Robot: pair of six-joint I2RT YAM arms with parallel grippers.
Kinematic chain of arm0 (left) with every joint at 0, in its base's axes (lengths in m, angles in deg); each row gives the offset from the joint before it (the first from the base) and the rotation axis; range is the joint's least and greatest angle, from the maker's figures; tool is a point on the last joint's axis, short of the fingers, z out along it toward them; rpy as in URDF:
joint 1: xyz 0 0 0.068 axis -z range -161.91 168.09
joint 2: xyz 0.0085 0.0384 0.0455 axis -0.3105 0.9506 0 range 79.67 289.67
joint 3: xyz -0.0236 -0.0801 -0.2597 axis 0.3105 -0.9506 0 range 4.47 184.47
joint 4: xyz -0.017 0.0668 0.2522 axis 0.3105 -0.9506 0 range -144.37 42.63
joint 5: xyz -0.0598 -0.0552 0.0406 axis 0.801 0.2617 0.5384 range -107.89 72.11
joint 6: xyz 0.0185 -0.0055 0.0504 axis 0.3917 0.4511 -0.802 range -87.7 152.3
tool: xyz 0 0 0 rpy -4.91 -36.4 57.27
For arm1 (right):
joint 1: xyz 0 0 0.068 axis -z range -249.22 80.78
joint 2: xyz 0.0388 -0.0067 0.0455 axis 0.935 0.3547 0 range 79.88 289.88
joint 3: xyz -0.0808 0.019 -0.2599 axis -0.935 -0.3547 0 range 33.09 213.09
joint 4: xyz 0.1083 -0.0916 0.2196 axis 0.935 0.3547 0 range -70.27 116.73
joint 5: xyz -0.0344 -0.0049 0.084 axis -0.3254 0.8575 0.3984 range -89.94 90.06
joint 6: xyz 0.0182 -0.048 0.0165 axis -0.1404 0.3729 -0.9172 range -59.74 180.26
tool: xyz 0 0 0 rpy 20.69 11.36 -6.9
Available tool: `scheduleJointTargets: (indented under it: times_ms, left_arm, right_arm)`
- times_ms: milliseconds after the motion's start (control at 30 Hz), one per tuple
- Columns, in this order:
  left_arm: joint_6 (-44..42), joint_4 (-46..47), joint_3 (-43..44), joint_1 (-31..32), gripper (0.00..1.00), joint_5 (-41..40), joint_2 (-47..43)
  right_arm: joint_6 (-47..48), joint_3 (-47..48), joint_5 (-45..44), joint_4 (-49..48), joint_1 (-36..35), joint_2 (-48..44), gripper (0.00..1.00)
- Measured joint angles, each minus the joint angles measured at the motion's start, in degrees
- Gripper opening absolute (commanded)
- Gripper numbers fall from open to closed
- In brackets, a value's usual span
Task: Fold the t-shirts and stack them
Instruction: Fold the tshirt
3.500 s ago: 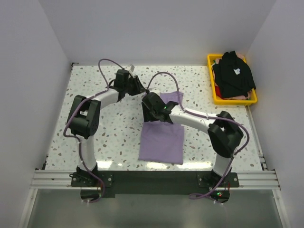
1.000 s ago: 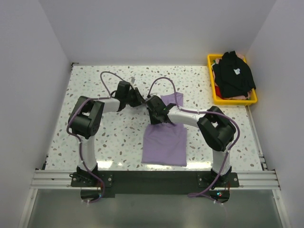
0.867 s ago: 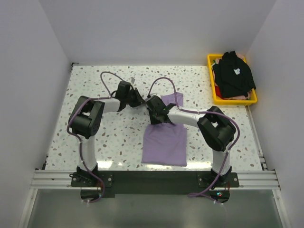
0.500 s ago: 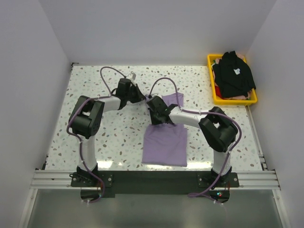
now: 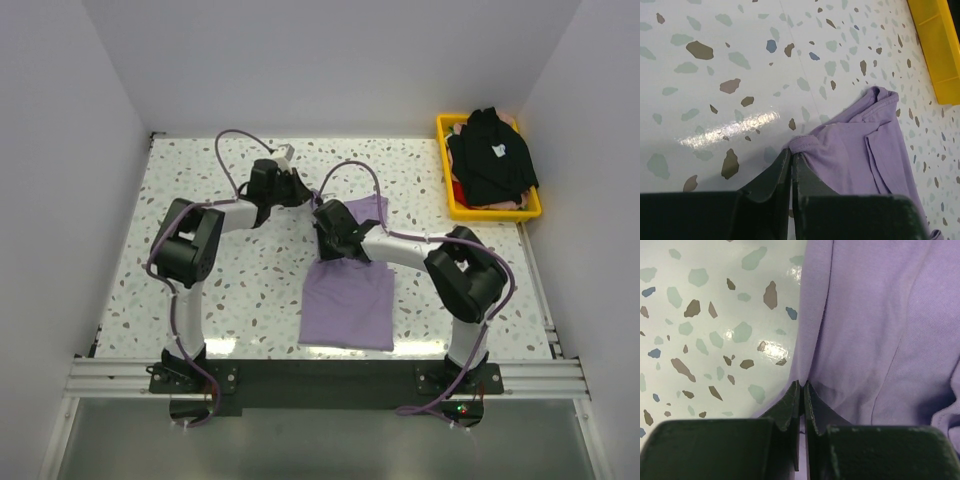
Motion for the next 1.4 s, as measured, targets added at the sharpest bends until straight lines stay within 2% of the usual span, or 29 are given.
scheduleJointTargets:
  times_ms: [233,300,433,567,633,800,1033,1233,1300,1400]
  left_arm:
    - [-1.14,3.67,0.09,-0.04,0.13,2.23,1.81]
    - [-1.42,4.94,0.09,-0.07,0.19,2.60,2.01]
    - [-1.51,8.11,1.11,-0.55,0.25,2.43,2.01]
    - [-1.14,9.18,4.17,-1.44,0.38,1.90,2.03]
    - [0.00,9.09,4.96,-1.77,0.38,0.94,2.03]
    - [6.05,1.38,5.18,-2.62,0.38,-4.17,1.99]
    - [11.89,-8.04,-0.98,-3.50,0.55,-7.39,-0.76]
    - [14.08,-8.41,-1.38,-3.50,0.57,-2.73,-0.46]
    - [14.93,-8.39,0.04,-3.48,0.54,-1.01,0.76]
    - [15.96,-8.17,2.51,-3.45,0.43,0.94,3.13]
  right_arm:
    - [-0.02,-1.81,0.48,-0.63,0.79,-1.99,0.00]
    - [-0.02,-2.16,0.52,-0.59,0.81,-2.95,0.00]
    - [-0.02,-3.28,1.88,-0.17,0.79,-5.05,0.00]
    - [-0.07,-3.87,3.28,-0.04,0.79,-5.29,0.00]
    - [-0.07,-3.96,3.61,0.00,0.85,-5.29,0.00]
    - [-0.11,-3.93,4.81,-0.02,1.49,-5.29,0.00]
    - [-0.44,-3.93,6.38,-0.04,2.32,-5.11,0.00]
    - [-0.94,-3.34,7.26,-0.13,2.69,-4.07,0.00]
    - [-1.03,-3.06,7.63,-0.17,2.86,-3.82,0.00]
    - [-1.40,-2.78,7.85,-0.15,3.08,-3.48,0.00]
